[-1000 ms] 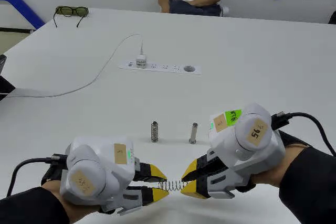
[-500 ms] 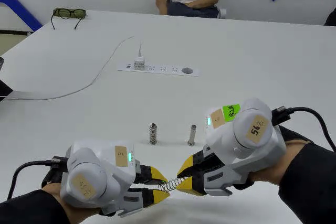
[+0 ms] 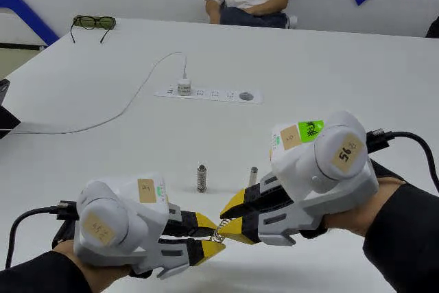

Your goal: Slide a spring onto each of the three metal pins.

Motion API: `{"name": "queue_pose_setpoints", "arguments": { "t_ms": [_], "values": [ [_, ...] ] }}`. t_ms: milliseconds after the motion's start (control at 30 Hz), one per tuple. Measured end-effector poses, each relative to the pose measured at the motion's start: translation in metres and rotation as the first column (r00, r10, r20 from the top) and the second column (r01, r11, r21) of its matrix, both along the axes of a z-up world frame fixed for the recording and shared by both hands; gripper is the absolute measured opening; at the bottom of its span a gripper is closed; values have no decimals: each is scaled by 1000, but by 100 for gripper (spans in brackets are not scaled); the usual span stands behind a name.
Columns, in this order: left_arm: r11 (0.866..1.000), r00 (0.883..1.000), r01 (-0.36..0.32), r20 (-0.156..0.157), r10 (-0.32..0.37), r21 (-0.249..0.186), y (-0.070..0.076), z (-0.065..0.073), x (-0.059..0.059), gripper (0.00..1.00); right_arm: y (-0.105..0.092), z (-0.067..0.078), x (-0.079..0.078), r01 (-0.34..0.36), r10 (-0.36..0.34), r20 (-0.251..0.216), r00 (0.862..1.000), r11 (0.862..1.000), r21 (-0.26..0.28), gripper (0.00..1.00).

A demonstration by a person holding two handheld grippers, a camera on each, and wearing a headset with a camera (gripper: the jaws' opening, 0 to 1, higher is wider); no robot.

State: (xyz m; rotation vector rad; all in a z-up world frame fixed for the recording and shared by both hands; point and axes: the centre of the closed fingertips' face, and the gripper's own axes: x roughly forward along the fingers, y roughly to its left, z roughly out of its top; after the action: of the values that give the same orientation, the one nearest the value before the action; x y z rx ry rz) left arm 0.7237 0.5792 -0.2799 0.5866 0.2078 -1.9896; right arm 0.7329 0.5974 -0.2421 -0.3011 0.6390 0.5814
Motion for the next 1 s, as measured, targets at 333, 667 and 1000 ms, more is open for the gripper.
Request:
{"name": "queue_pose_setpoints", "arguments": {
  "t_ms": [333,667,1000],
  "values": [
    [999,991,-48,-123,47,-7,-1,6,1,10,1,8,8,19,-21,56,998,999,32,12],
    [995,975,-95,-207,86,-35,-4,14,5,9,-4,14,15,74,-80,98,992,995,68,16],
    [990,961,-125,-256,105,-63,-6,22,10,9,-12,25,18,142,-166,131,977,974,175,15]
  ]
}}
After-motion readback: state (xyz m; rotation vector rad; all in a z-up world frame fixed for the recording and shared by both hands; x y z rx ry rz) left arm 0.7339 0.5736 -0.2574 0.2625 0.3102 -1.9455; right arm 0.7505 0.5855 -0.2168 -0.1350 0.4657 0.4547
